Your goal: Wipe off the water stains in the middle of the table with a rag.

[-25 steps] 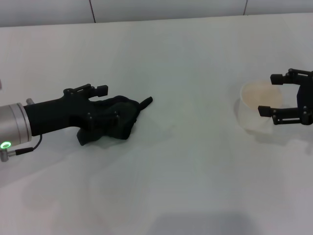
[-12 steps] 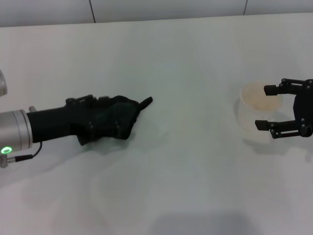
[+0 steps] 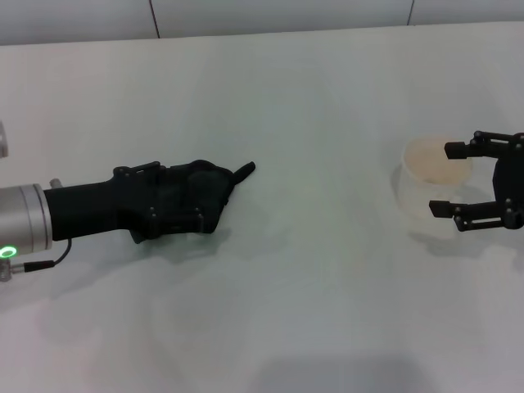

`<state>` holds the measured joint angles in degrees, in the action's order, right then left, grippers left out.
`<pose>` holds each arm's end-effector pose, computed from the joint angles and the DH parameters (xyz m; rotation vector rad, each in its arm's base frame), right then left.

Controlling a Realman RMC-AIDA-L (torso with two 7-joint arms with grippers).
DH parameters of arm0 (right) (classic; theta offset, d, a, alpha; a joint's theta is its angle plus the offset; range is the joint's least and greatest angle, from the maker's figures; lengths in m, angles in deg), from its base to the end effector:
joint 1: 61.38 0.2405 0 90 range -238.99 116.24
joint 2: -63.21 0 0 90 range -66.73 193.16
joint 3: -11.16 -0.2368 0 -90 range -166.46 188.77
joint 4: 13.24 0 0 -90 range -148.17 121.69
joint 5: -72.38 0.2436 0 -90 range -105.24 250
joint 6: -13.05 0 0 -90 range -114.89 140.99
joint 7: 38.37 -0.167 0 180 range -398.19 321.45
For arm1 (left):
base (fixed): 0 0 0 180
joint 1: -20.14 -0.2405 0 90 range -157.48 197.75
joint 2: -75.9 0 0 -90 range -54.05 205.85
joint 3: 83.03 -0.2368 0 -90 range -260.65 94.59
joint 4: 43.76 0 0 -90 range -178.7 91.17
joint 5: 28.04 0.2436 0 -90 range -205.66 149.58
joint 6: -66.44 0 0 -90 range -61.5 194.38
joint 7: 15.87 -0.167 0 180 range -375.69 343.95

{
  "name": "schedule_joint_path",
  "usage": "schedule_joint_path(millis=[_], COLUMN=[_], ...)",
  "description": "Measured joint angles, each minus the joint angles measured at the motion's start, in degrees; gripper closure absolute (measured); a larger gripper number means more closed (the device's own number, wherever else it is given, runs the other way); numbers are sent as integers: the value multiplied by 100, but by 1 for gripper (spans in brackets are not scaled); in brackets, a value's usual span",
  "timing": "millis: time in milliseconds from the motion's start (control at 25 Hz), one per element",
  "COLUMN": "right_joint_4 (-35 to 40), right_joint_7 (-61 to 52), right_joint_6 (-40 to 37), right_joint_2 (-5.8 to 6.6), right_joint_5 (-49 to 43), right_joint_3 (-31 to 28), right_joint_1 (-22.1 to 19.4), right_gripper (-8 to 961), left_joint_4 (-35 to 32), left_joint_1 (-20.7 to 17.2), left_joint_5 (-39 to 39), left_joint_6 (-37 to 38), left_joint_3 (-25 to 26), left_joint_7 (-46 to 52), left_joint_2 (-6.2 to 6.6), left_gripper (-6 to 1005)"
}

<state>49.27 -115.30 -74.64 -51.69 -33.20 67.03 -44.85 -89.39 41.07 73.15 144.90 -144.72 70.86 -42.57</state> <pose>0.2598 0.3450 0.0572 -2.6954 0.1959 0.4042 -0.2638 0.3481 -0.0265 -2.6891 -0.7246 -0.5976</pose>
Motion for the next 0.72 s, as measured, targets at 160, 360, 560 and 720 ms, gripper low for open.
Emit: schedule_joint_path(millis=[160, 360, 560, 720], right_joint_4=[-15, -19, -21, -23], right_joint_7=[4, 3, 3, 1], right_joint_6=[16, 24, 24, 24], right_joint_2=[-3, -6, -6, -6], right_joint_5=[2, 18, 39, 39], right_joint_3=[-6, -6, -6, -6], right_joint_1=[0, 0, 0, 0], right_gripper=[86, 86, 86, 86], left_joint_4=[0, 0, 1, 1], left_joint_1=[11, 13, 20, 20], left_joint_5=[12, 35, 44, 53], left_joint_6=[7, 29, 44, 46], left_joint_3=[0, -1, -8, -6], left_joint_7=[1, 2, 13, 18], left_joint_2=[0, 5, 16, 17], left_gripper=[112, 111, 111, 111])
